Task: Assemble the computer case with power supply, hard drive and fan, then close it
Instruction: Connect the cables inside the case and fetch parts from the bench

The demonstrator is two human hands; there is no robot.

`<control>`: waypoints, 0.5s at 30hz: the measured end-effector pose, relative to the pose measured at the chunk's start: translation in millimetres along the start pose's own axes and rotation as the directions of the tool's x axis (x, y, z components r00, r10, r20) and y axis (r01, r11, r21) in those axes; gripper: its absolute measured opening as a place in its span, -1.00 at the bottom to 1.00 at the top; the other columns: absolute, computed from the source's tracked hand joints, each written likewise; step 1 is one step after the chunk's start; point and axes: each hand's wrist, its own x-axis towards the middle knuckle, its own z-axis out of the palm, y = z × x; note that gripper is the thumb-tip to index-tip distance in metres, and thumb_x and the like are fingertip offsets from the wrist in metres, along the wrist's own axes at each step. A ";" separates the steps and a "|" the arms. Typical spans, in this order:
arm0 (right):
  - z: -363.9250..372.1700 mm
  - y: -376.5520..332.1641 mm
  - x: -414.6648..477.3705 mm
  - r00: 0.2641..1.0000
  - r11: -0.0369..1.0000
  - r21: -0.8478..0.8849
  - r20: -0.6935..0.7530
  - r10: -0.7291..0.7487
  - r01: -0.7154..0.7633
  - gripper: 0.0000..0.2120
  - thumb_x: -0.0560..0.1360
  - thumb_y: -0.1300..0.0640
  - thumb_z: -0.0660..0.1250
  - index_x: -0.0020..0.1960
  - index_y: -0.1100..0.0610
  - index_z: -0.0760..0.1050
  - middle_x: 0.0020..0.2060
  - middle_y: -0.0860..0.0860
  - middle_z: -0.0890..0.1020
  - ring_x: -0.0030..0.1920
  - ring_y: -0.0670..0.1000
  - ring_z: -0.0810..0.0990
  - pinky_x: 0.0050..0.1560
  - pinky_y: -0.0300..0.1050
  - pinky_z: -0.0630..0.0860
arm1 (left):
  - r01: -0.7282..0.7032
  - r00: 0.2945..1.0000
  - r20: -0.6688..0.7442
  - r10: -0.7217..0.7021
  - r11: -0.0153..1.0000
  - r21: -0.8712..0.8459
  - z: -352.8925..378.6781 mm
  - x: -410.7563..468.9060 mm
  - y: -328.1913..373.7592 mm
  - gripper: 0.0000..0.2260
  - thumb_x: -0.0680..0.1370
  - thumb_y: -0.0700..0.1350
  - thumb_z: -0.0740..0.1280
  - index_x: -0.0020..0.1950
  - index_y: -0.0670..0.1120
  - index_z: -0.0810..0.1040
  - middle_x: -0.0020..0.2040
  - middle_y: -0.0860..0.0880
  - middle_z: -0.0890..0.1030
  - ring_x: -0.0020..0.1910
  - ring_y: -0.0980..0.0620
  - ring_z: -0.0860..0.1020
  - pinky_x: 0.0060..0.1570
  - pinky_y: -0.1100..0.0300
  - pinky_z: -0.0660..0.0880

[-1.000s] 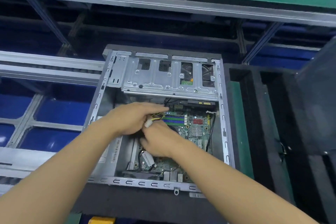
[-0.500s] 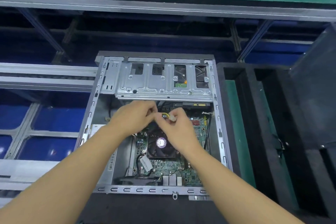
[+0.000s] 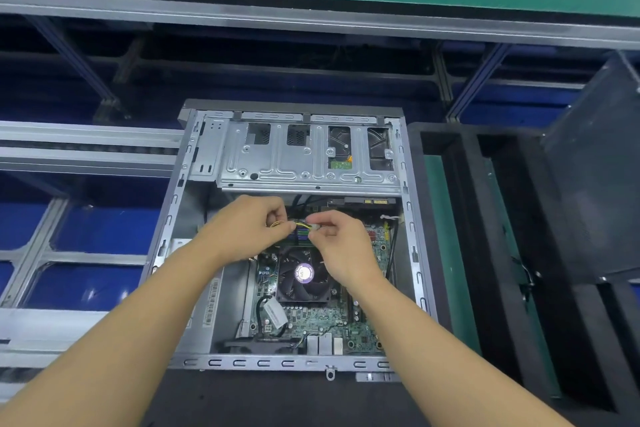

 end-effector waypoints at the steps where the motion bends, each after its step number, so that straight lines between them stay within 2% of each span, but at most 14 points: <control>1: 1.5 1.6 1.6 0.999 0.997 -0.069 -0.004 -0.039 0.039 -0.80 0.58 0.29 0.36 0.12 0.07 0.64 -0.14 -0.04 0.61 -0.23 -0.17 0.53 -0.19 -0.50 0.42 | 0.011 1.000 -0.011 -0.011 1.000 0.002 0.4 0.0 0.1 -0.79 0.49 0.19 0.36 -0.24 0.12 0.47 -0.34 0.12 0.56 -0.41 0.21 0.47 -0.26 0.09 0.51; 4: 6.0 5.3 6.8 0.989 0.943 -0.299 0.034 -0.145 0.149 -0.80 0.61 0.26 0.36 0.20 0.14 0.63 -0.02 -0.01 0.62 -0.18 -0.16 0.53 -0.09 -0.47 0.43 | 0.024 1.000 -0.003 -0.024 0.999 0.043 2.5 1.4 1.0 -0.81 0.52 0.18 0.33 -0.20 0.12 0.48 -0.32 0.11 0.56 -0.33 0.14 0.51 -0.25 0.10 0.49; 6: 6.3 5.2 13.4 0.986 0.898 -0.409 0.055 -0.156 0.164 -0.78 0.64 0.25 0.30 0.26 0.18 0.59 0.07 0.08 0.64 -0.02 0.01 0.60 0.07 -0.20 0.53 | 0.021 0.999 0.035 -0.022 0.999 0.043 3.5 4.5 2.8 -0.88 0.56 0.14 0.30 -0.09 0.12 0.52 -0.28 0.13 0.57 -0.26 0.11 0.54 -0.21 0.11 0.50; 8: 4.5 3.7 23.7 0.989 0.843 -0.516 0.072 -0.131 0.150 -0.76 0.65 0.27 0.23 0.26 0.22 0.57 0.08 0.15 0.65 0.03 0.14 0.62 0.09 0.03 0.57 | 0.034 0.992 0.123 -0.036 0.999 0.016 4.2 11.7 4.6 -0.84 0.60 0.10 0.27 0.10 0.09 0.56 -0.20 0.16 0.57 -0.21 0.15 0.53 -0.18 0.14 0.48; 10: 4.4 1.7 33.9 0.992 0.797 -0.591 0.101 -0.077 0.122 -0.76 0.64 0.29 0.20 0.24 0.27 0.56 0.06 0.23 0.66 0.02 0.20 0.64 0.06 0.04 0.59 | 0.095 0.965 0.250 -0.083 0.995 -0.033 1.4 20.6 5.7 -0.78 0.63 0.09 0.23 0.16 0.05 0.59 -0.20 0.16 0.54 -0.24 0.21 0.48 -0.23 0.23 0.39; 11: 5.2 0.9 37.7 0.992 0.781 -0.614 0.113 -0.051 0.110 -0.77 0.64 0.30 0.20 0.23 0.29 0.55 0.06 0.25 0.65 0.04 0.22 0.64 0.03 0.01 0.59 | 0.123 0.945 0.312 -0.101 0.991 -0.050 -0.5 24.5 5.9 -0.75 0.64 0.09 0.20 0.17 0.05 0.61 -0.14 0.14 0.57 -0.20 0.20 0.49 -0.19 0.24 0.39; 13: 8.1 1.2 41.9 0.993 0.776 -0.623 0.116 -0.030 0.096 -0.78 0.65 0.28 0.20 0.23 0.30 0.53 0.08 0.25 0.63 0.06 0.23 0.63 -0.04 -0.05 0.52 | 0.110 0.906 0.412 -0.095 0.994 -0.013 -2.0 32.2 5.3 -0.72 0.65 0.07 0.15 0.24 0.10 0.59 0.13 0.08 0.59 0.06 0.09 0.52 0.11 0.15 0.42; 14: 9.2 2.0 42.6 0.994 0.788 -0.610 0.108 -0.023 0.085 -0.79 0.66 0.26 0.20 0.21 0.30 0.53 0.07 0.25 0.63 0.04 0.23 0.63 -0.06 -0.07 0.51 | 0.090 0.890 0.448 -0.088 0.996 0.017 -1.5 35.8 6.3 -0.70 0.65 0.04 0.13 0.27 0.09 0.57 0.20 0.06 0.56 0.15 0.03 0.50 0.20 0.09 0.39; 15: 9.7 3.5 43.6 0.995 0.805 -0.589 0.097 -0.016 0.070 -0.79 0.67 0.23 0.20 0.20 0.30 0.54 0.03 0.23 0.64 0.01 0.22 0.64 -0.07 -0.08 0.51 | 0.081 0.879 0.469 -0.087 0.996 0.033 0.2 39.1 7.3 -0.70 0.65 0.03 0.12 0.28 0.08 0.55 0.18 0.03 0.57 0.14 0.00 0.50 0.17 0.08 0.40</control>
